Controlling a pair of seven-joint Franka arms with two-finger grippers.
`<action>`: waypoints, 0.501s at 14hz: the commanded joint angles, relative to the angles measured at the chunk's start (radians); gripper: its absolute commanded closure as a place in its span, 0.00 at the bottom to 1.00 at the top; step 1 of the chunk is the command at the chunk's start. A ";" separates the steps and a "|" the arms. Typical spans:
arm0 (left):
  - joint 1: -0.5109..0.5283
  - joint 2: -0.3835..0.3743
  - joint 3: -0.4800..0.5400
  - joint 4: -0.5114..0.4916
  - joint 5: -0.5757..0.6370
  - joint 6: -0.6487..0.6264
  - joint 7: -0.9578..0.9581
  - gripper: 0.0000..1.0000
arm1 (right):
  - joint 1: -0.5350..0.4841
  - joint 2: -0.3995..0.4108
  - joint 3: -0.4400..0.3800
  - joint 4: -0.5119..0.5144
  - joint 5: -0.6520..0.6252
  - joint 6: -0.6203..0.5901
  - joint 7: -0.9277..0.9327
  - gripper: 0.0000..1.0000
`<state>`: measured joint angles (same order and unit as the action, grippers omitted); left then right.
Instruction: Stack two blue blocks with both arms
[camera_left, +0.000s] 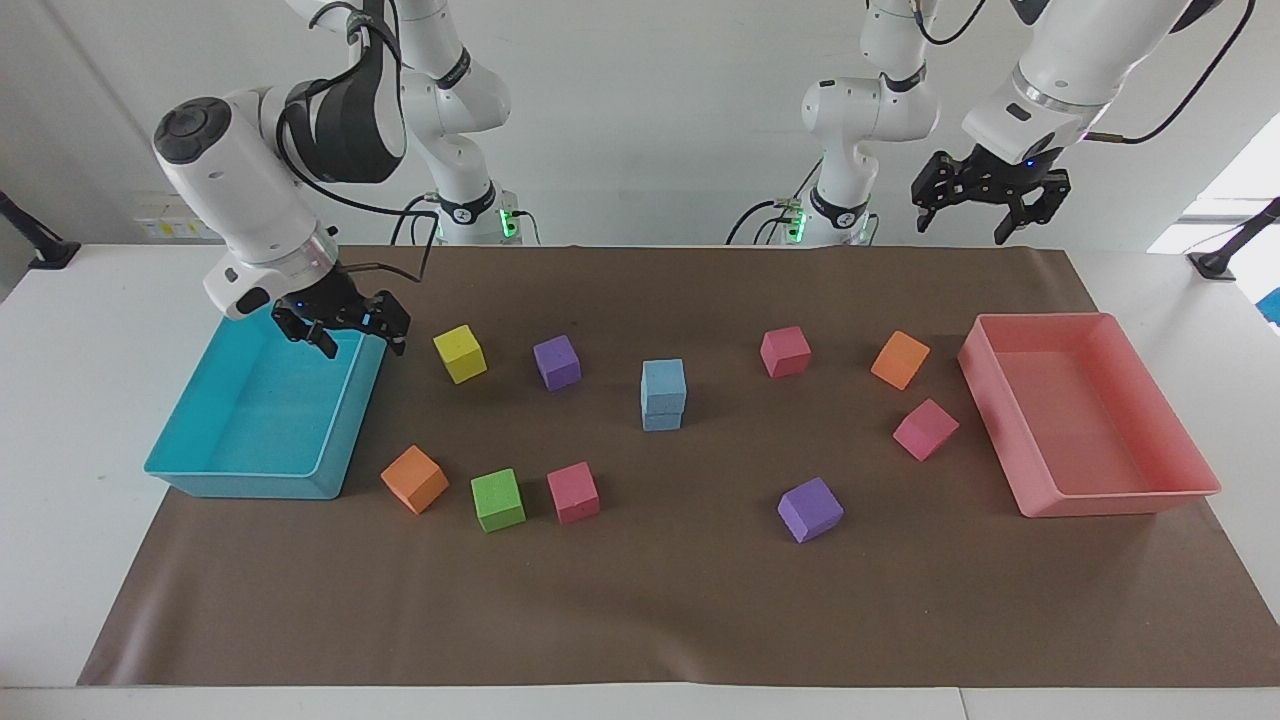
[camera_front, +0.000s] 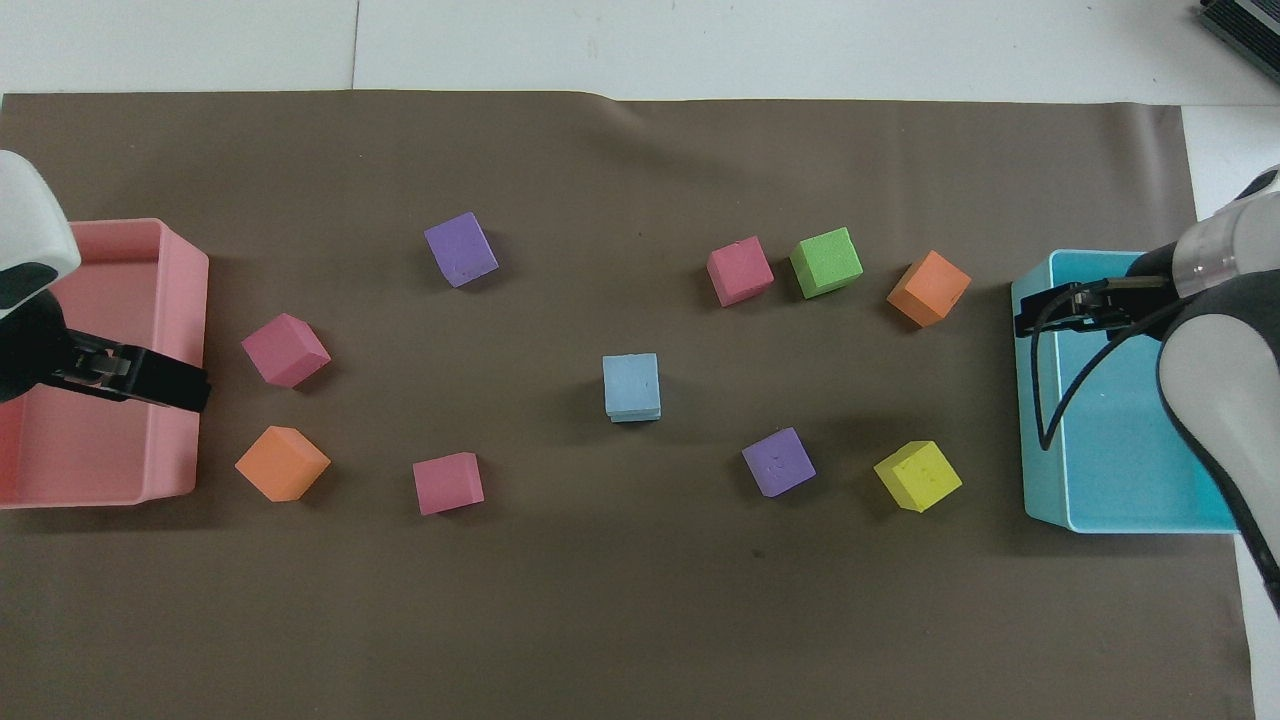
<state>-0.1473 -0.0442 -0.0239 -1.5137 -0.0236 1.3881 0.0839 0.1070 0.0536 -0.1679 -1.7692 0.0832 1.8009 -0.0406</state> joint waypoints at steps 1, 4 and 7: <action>0.029 -0.019 -0.007 -0.028 -0.001 0.026 0.002 0.00 | -0.016 -0.034 0.005 0.081 -0.048 -0.125 0.013 0.00; 0.032 -0.019 -0.007 -0.029 -0.003 0.025 0.005 0.00 | -0.018 -0.029 0.008 0.232 -0.086 -0.267 0.013 0.00; 0.034 -0.019 -0.007 -0.029 -0.002 0.023 0.003 0.00 | -0.009 -0.038 0.016 0.238 -0.097 -0.269 0.019 0.00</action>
<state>-0.1347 -0.0441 -0.0201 -1.5146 -0.0236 1.3910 0.0838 0.0986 0.0038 -0.1653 -1.5475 0.0130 1.5419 -0.0406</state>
